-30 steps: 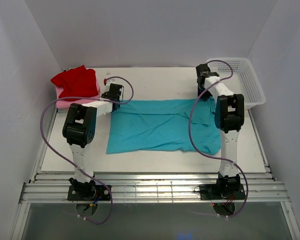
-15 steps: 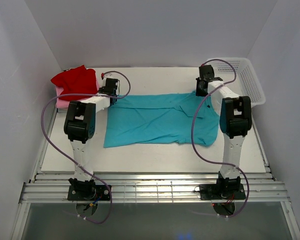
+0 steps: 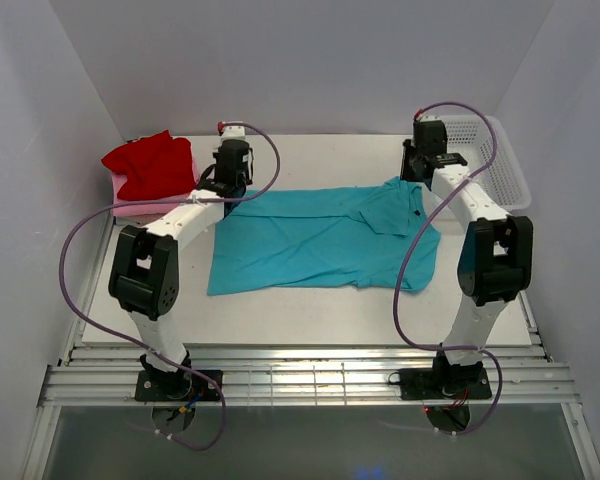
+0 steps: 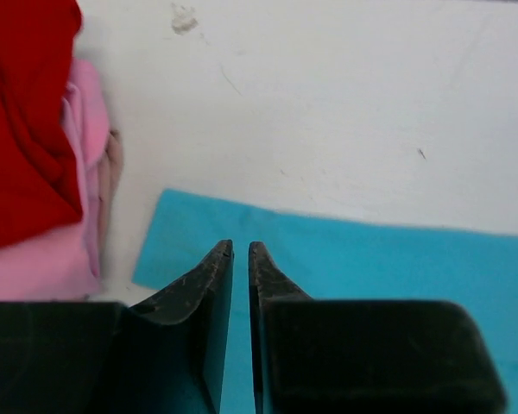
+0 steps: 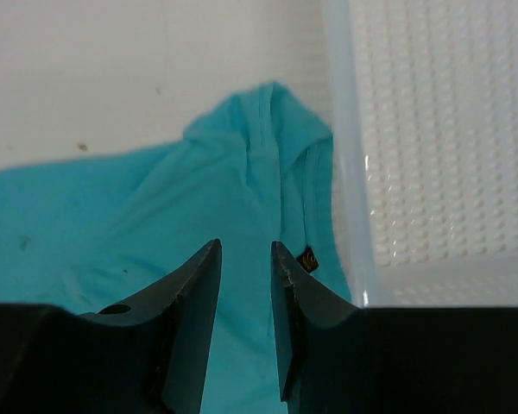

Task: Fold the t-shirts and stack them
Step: Fold the tshirt

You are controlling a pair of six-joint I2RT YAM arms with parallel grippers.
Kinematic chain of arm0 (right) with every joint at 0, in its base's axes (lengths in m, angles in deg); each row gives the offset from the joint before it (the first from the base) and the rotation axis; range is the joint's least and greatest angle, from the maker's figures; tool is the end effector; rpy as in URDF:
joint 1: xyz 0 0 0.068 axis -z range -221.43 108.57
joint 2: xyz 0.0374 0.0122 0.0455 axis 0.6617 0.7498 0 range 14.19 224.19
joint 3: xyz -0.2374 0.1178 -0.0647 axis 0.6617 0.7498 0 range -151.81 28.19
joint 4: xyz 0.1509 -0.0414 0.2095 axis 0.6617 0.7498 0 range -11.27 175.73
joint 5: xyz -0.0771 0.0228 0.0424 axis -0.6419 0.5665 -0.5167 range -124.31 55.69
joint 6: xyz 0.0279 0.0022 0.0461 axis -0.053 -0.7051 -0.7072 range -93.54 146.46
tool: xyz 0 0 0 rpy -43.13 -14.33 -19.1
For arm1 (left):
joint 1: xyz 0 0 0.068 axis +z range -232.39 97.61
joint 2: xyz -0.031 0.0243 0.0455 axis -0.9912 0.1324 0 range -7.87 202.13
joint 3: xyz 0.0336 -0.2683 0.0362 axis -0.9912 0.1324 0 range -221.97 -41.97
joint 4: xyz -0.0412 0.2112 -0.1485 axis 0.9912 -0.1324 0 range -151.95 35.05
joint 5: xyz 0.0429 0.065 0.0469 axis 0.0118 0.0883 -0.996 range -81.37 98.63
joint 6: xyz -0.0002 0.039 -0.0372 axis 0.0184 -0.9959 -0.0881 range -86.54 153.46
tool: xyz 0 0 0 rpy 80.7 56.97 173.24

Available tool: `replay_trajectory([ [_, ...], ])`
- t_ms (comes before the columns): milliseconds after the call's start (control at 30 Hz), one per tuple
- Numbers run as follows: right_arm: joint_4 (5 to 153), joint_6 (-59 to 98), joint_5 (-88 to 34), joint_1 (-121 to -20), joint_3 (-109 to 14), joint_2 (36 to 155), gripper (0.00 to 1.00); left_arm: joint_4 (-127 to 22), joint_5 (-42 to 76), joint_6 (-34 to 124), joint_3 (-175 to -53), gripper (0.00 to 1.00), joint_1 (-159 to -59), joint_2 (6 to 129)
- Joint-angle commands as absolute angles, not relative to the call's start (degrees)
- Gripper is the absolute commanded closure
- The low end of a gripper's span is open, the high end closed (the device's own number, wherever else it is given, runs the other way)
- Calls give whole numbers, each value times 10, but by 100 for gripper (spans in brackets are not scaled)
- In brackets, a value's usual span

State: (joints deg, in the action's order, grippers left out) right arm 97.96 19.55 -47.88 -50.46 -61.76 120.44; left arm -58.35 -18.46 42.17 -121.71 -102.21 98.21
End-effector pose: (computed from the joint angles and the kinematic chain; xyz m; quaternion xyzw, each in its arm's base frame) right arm 0.4302 0.0600 0.2927 0.0377 0.8837 -0.0409 0.4646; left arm 0.4110 -0.1309 0.2598 -0.0357 0.8482 0.0761 0.5229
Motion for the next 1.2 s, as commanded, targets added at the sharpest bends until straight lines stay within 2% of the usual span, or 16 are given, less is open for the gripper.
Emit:
replay_trajectory([
  [0,1026,186,-478,-504,-565,1241,64,-606,-132,485,-1131,76,-1041,937],
  [133,1016,184,-471,-505,-550,1257,64,-591,-104,524,-1044,80,-1051,935],
  [633,1040,172,-481,-504,-528,1288,65,-596,-89,553,-989,84,-1055,986],
  [733,1041,171,-478,-504,-526,1297,77,-597,-94,553,-984,84,-1055,987],
  [767,1043,171,-477,-504,-527,1298,88,-597,-96,551,-984,84,-1055,987],
  [800,1044,171,-478,-504,-527,1300,92,-598,-98,549,-982,84,-1055,987],
  [1167,1067,178,-539,-503,-546,1277,92,-611,-125,542,-981,85,-1055,984],
])
